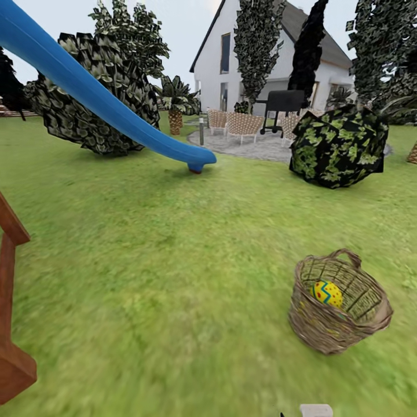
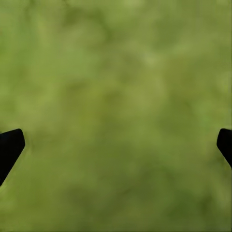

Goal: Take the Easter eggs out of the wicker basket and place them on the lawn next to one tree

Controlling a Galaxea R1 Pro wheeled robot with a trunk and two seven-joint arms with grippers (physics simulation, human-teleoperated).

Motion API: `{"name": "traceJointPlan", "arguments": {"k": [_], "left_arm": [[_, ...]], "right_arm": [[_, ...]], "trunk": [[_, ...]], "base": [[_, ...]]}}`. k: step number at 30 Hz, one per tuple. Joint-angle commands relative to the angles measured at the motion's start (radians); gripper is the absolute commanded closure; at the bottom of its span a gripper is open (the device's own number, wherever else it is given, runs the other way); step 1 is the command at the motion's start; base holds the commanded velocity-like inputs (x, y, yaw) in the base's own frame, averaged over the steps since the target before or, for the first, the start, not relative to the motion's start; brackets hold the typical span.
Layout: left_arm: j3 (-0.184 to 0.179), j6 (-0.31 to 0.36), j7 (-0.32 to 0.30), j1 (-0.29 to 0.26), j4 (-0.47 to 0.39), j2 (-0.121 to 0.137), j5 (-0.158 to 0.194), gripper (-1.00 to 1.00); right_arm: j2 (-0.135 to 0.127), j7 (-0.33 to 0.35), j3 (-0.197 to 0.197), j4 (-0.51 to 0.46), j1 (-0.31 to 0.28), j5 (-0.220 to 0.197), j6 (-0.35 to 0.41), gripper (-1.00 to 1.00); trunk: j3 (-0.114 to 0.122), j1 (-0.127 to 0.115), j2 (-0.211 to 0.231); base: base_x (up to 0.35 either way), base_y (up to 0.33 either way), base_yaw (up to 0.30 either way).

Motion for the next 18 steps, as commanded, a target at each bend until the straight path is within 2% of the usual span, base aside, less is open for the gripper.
{"name": "traceJointPlan", "arguments": {"k": [1,6,18], "left_arm": [[-0.008,-0.003,0.009,-0.001,0.001,0.001,-0.002,-1.0],[-0.009,-0.003,0.01,-0.001,0.001,0.001,-0.003,-1.0],[-0.009,-0.003,0.011,-0.001,0.001,0.001,-0.003,-1.0]], "right_arm": [[0.0,-0.003,0.001,0.0,0.0,0.001,-0.003,-1.0],[0.0,-0.003,0.001,0.0,0.0,0.001,-0.003,-1.0],[0.0,-0.003,0.0,0.0,0.0,0.001,-0.003,-1.0]], "trunk": [[-0.001,0.0,0.0],[-0.001,0.0,0.0],[-0.001,0.0,0.0]], "base": [[0.287,0.188,0.272],[0.321,0.061,0.234],[0.335,0.003,0.051]]}}
